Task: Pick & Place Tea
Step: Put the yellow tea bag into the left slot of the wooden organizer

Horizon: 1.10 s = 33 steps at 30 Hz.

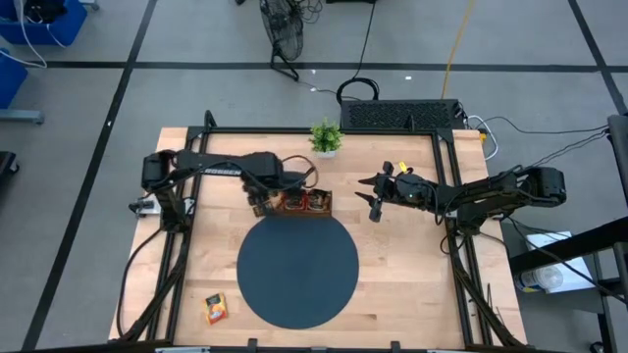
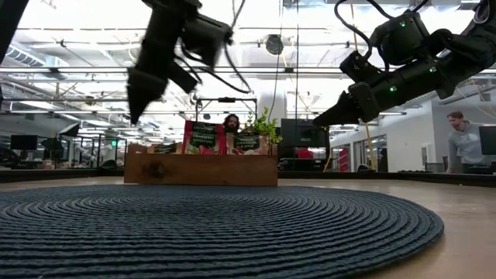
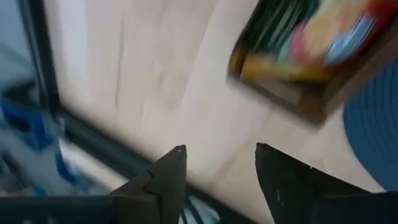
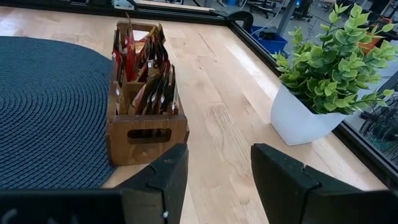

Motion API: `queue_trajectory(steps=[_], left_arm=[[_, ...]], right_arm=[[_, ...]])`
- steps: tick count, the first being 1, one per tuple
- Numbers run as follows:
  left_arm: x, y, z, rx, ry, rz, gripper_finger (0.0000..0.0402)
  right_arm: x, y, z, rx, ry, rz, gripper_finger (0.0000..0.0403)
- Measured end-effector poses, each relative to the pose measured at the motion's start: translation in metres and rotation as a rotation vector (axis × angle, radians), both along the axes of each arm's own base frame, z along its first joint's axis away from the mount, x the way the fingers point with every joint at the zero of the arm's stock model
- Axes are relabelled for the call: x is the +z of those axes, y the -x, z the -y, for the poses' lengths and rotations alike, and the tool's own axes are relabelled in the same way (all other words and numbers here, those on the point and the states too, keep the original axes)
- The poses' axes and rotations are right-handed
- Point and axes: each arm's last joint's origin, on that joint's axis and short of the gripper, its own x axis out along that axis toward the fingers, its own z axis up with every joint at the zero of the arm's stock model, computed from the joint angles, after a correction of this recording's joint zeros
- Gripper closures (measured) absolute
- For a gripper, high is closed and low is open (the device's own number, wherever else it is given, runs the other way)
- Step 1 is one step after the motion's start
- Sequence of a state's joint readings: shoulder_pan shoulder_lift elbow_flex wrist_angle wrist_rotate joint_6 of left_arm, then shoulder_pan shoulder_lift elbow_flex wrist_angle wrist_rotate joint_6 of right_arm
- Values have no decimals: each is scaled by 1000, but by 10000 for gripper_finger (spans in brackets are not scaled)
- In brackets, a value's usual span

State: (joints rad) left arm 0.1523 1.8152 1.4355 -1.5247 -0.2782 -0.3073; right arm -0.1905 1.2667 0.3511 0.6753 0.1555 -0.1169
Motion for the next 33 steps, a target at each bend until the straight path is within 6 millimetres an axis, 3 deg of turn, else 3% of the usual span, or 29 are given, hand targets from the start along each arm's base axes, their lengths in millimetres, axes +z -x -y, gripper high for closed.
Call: queue_trajectory(steps=[3,6,10,13,20,23,27,33], left_arm=[[11,18,19,147,-22,25,207],[12,34,47,323,61,171,208],[1,51,92,613,243,304,210],[-10,61,132,796,371,306,208],[-20,76,214,1101,478,370,206],[-26,82,237,1240,454,384,206],[-47,91,259,1289,378,225,206],[-67,96,270,1294,282,125,206]], right_arm=[[0,0,0,0,0,0,243],[-1,0,0,2,3,-9,243],[-5,2,0,8,12,-60,243],[-7,3,-1,9,10,-75,243],[-7,7,-1,22,67,-10,243],[-4,7,-1,26,88,23,243],[-1,6,-1,30,105,48,243],[1,6,-1,32,118,71,243]])
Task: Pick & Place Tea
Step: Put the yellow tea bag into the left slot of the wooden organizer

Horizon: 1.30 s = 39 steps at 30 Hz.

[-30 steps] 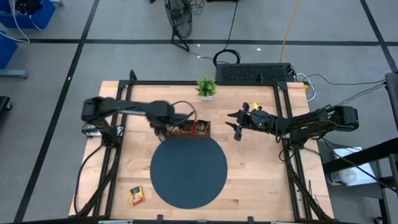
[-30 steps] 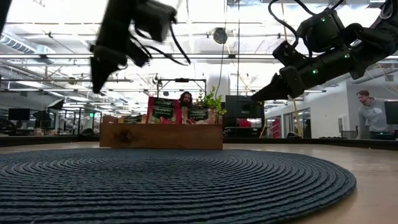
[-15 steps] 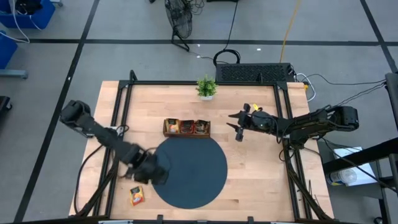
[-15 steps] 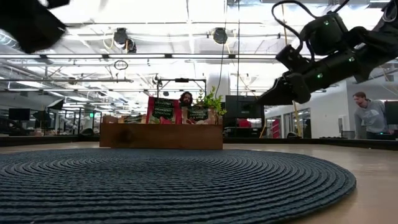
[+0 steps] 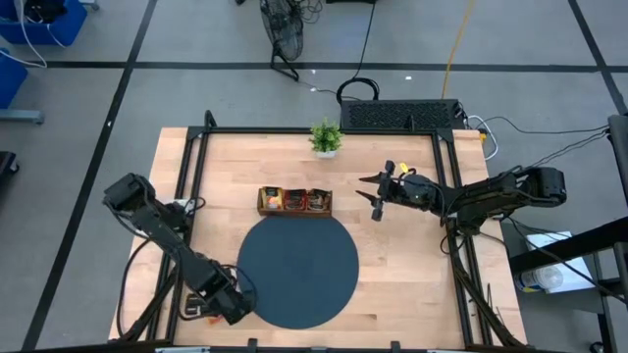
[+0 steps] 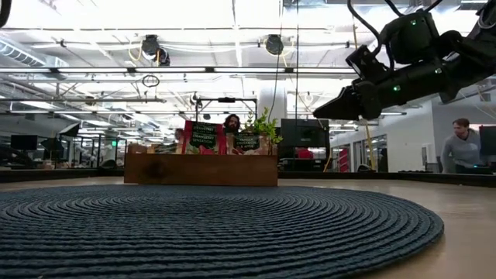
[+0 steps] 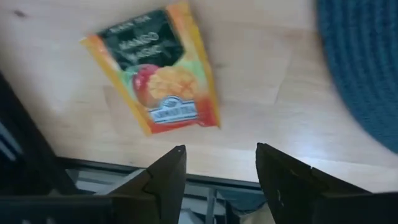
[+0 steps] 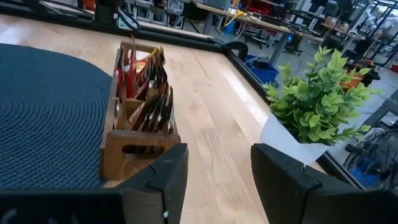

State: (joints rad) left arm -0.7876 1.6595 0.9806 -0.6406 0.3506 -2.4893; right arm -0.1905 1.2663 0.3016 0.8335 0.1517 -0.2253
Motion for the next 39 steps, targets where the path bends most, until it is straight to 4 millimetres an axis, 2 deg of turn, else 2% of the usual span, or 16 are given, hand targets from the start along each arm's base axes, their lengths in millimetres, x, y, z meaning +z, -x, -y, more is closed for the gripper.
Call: queue_trajectory(steps=[6,10,17,21,29,33,39], left_arm=[[-3,0,-5,35,-24,-71,206],[-15,-1,-2,53,-11,-154,206],[-39,-17,3,62,15,-154,206],[-51,-21,3,41,69,-223,206],[-55,-24,5,21,142,-258,212],[-55,-27,4,11,158,-235,253],[-56,-29,2,-3,161,-217,362]], right_arm=[[1,-1,-1,47,-8,10,243],[1,0,0,47,-5,9,243],[1,0,2,37,-8,10,243],[0,0,2,37,-9,7,243],[-3,-1,2,38,-10,-7,243],[-4,-3,2,38,-9,-3,243],[-5,-3,2,38,-8,-1,243]])
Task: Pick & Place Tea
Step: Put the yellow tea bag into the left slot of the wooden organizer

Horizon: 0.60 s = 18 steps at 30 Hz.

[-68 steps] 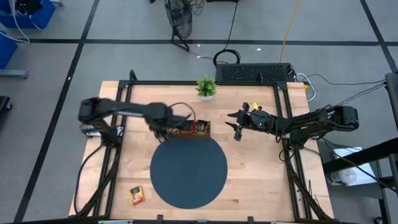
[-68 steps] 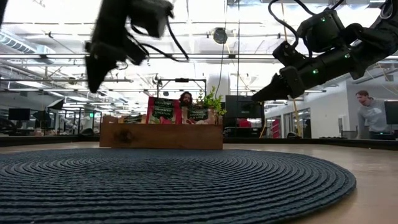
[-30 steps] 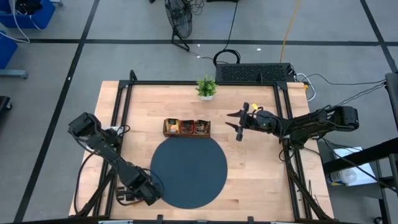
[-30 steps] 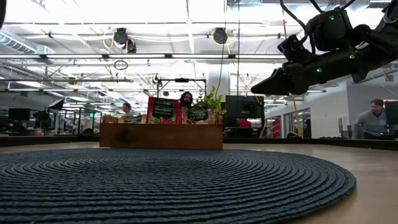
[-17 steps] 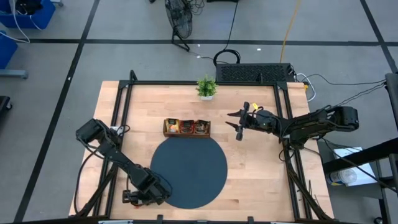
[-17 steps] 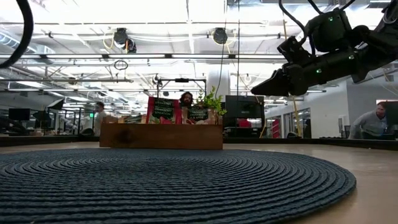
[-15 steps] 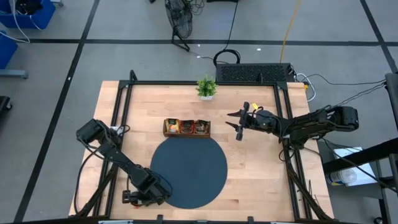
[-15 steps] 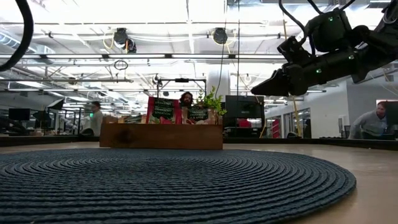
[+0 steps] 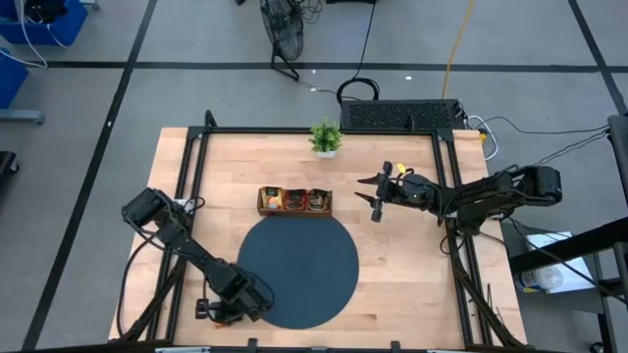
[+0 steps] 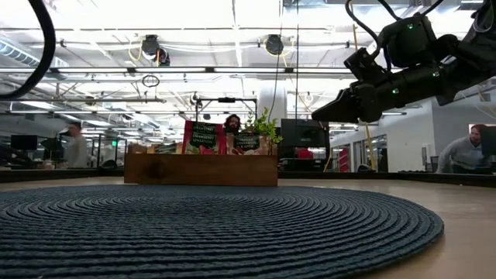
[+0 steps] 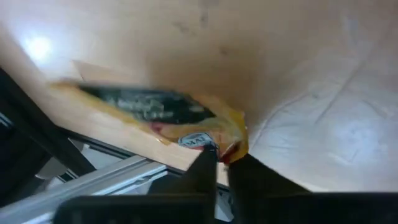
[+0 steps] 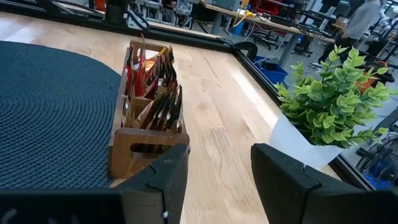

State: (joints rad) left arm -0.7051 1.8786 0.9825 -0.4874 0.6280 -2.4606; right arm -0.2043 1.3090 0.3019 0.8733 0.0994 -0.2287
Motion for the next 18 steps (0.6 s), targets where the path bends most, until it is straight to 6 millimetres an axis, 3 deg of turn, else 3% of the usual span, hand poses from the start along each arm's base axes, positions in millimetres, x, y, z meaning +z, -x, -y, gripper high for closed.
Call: queue_trajectory(steps=[2,9,14,18], left_arm=[[0,1,0,-37,11,24,389],[11,-2,-13,-144,64,38,396],[58,-6,-28,-165,-8,0,399],[101,-7,-50,-183,-166,-75,400]], right_arm=[[0,0,0,0,0,0,243],[1,0,0,0,1,6,243],[1,0,0,0,3,14,243],[1,0,0,0,2,11,243]])
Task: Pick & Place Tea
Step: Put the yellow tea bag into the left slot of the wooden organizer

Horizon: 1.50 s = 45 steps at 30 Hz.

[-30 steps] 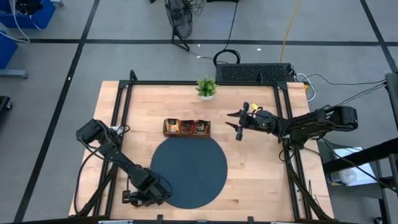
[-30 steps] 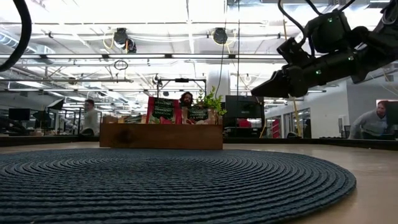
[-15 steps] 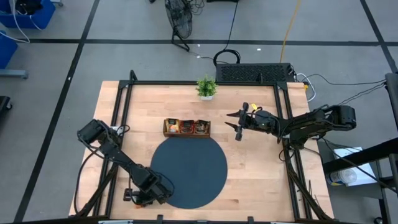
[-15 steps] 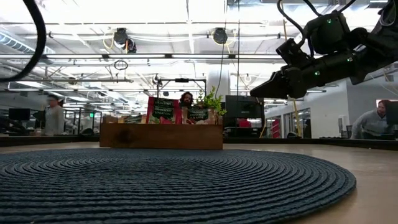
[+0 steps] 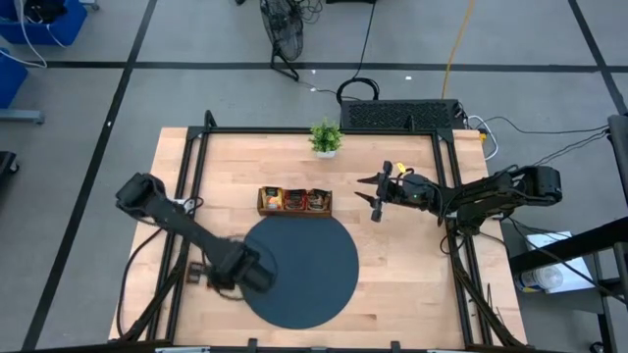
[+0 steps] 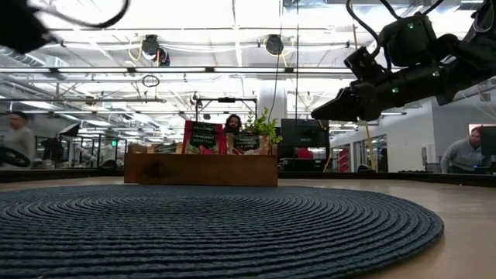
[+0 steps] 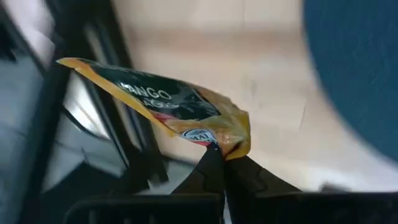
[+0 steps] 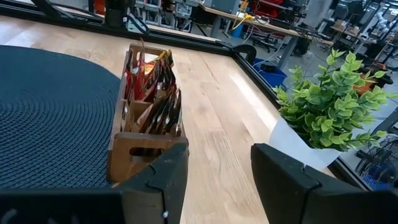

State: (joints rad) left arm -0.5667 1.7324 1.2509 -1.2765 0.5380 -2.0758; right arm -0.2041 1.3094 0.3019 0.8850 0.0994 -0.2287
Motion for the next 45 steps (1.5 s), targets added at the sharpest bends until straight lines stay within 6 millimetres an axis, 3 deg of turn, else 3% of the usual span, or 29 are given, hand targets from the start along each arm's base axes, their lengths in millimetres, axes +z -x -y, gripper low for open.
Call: queue_trajectory(steps=[5,14,20,24,29,35,45], left_arm=[[26,-13,-44,-96,-254,23,400],[19,-49,-146,-416,-630,214,401],[15,-71,-181,-548,-740,365,401],[8,-82,-188,-615,-751,468,400],[-5,-75,-187,-598,-742,435,401],[-18,-68,-173,-551,-688,434,401],[-20,-70,-157,-518,-666,478,401]], right_arm=[[-3,2,0,-3,-4,-21,243],[-3,4,5,-42,-56,20,243],[-2,4,5,-51,-102,46,243],[-2,4,5,-57,-132,56,243],[-3,4,5,-65,-164,55,243],[-3,4,5,-68,-178,53,243],[-3,4,5,-67,-177,57,243]])
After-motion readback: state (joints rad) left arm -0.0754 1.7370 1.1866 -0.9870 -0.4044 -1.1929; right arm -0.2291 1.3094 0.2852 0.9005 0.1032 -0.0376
